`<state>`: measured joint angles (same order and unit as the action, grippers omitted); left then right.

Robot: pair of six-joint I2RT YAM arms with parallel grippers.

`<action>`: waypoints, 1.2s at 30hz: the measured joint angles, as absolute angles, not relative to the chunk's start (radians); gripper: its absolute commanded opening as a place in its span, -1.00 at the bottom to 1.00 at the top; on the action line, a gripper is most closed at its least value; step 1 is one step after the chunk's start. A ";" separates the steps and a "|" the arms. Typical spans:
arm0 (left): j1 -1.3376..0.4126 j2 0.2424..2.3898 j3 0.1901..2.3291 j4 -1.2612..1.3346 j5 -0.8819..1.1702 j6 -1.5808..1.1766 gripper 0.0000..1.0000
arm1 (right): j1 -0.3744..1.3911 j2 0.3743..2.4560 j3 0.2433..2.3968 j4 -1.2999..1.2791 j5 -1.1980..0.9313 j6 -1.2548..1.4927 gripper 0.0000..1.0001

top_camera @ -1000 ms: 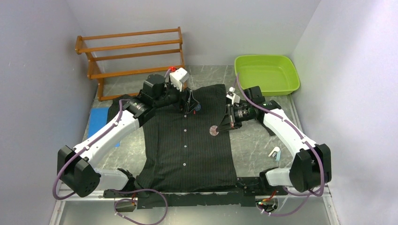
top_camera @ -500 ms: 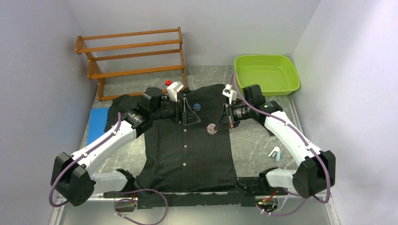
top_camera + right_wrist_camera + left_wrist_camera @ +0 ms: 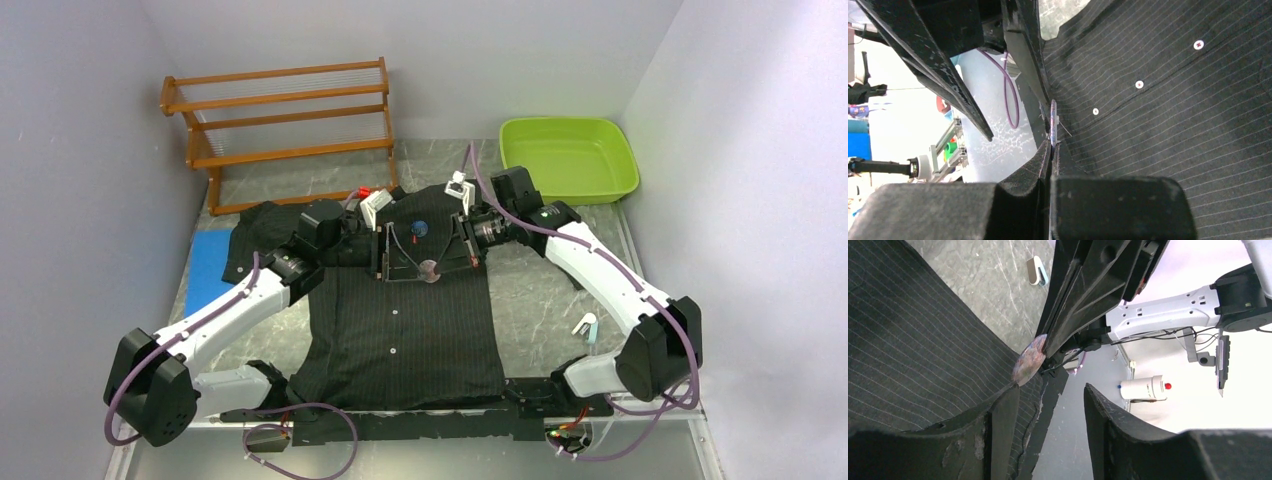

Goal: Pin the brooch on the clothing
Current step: Open the brooch.

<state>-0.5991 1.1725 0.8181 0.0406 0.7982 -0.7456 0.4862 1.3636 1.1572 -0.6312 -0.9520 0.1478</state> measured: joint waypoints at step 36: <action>-0.599 1.173 0.772 0.042 0.762 -0.719 -0.91 | 0.549 1.441 1.246 -0.622 -0.959 0.130 -1.00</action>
